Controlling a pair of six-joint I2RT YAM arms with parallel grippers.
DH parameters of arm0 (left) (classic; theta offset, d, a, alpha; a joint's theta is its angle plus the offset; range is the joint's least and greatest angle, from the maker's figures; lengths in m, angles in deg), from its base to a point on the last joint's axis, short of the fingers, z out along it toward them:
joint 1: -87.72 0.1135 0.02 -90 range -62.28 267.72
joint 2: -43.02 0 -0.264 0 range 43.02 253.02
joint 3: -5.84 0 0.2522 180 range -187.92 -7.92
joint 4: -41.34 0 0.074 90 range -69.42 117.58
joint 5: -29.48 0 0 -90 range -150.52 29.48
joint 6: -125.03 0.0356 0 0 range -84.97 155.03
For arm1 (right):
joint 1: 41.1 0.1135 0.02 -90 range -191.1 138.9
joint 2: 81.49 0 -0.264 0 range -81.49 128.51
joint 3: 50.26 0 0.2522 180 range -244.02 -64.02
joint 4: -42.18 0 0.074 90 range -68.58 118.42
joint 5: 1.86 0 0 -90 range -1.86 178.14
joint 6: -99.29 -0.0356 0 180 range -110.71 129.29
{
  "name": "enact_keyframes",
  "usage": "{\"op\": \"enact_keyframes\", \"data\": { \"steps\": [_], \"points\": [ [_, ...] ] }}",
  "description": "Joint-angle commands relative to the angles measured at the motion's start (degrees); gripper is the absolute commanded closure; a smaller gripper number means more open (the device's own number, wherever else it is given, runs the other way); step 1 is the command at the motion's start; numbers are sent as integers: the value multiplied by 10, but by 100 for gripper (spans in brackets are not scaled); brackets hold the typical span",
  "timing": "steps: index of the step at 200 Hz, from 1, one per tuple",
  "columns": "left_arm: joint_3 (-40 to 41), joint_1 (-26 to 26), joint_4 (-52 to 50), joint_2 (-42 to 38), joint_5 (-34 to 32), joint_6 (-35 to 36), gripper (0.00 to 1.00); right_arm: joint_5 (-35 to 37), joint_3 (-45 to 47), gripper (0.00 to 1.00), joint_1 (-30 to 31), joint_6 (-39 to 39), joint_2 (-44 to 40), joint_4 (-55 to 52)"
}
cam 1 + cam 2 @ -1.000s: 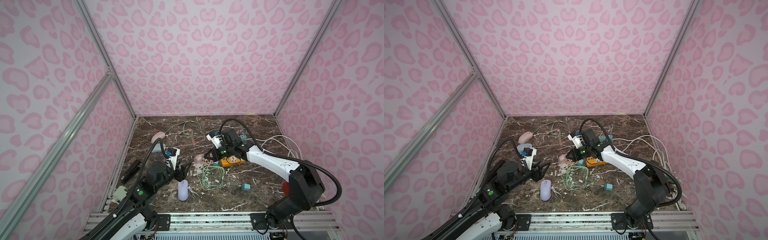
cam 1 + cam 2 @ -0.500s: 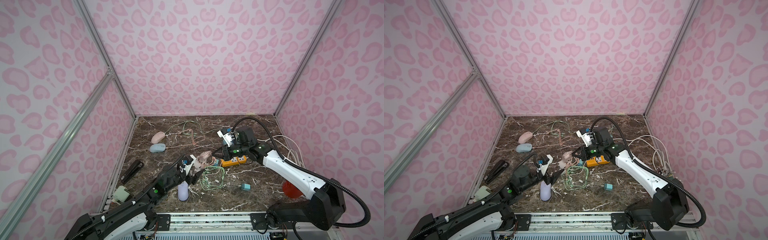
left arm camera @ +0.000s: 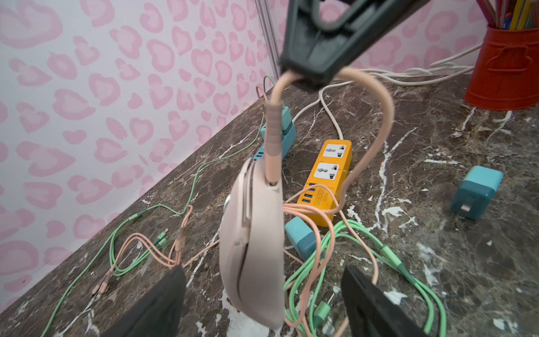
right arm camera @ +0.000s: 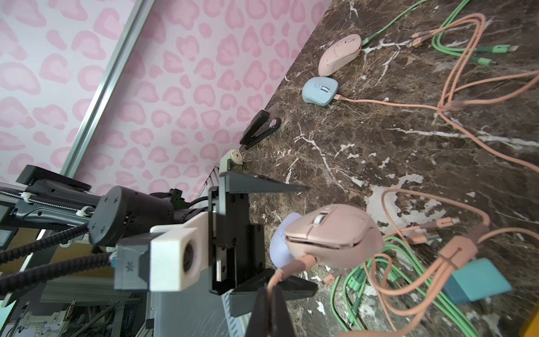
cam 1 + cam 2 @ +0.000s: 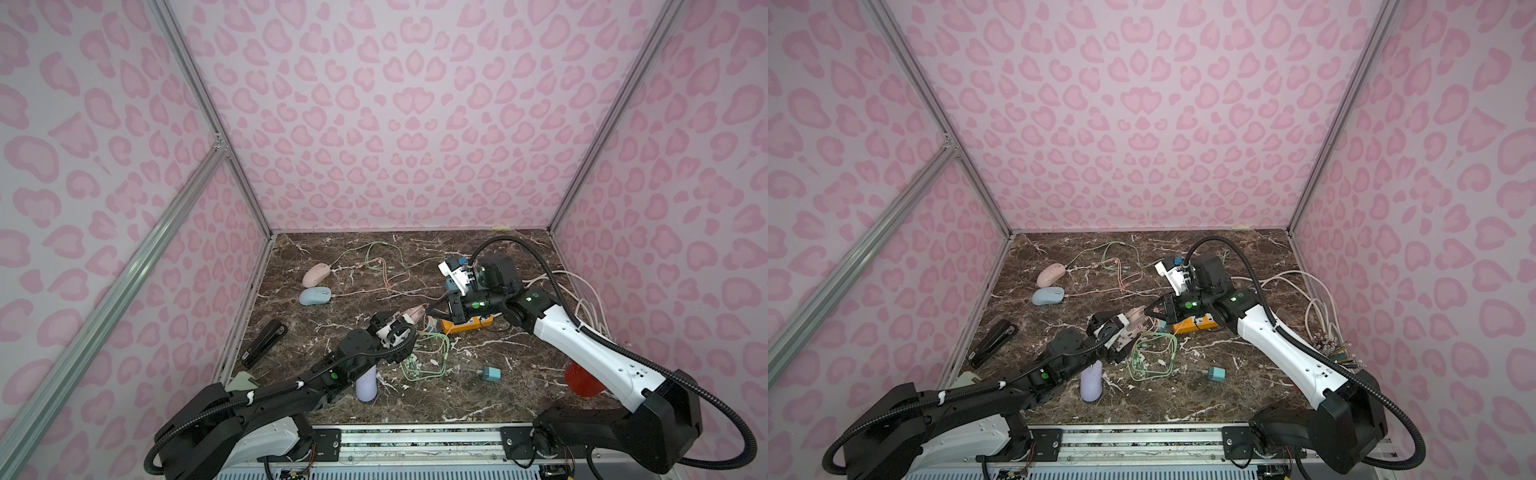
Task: Unplug the wireless mouse
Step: Pick up the mouse from the center of the board.
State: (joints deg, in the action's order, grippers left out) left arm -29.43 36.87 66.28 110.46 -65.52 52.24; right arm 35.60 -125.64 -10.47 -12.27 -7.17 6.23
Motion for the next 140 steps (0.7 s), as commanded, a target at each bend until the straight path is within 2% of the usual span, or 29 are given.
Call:
{"op": "enact_keyframes", "data": {
  "steps": [1,36,61,93,112,127,140],
  "points": [
    [-17,0,72,24,18,-2,14,-28,-10,100,1,-13,-5,18],
    [-24,6,103,48,47,-21,17,-38,-17,100,-3,-17,-10,17],
    [-33,17,91,54,86,-39,39,-49,-12,100,-12,-22,-12,25],
    [-44,25,58,47,119,-48,83,-44,-13,100,-25,-14,-11,14],
    [-61,26,3,35,127,-44,88,-31,-12,100,-37,-6,-11,4],
    [-70,26,-30,24,117,-42,90,43,-28,100,-33,20,-6,-36],
    [-92,25,-92,16,94,-43,94,112,-47,83,-21,46,2,-74]
  ]
}}
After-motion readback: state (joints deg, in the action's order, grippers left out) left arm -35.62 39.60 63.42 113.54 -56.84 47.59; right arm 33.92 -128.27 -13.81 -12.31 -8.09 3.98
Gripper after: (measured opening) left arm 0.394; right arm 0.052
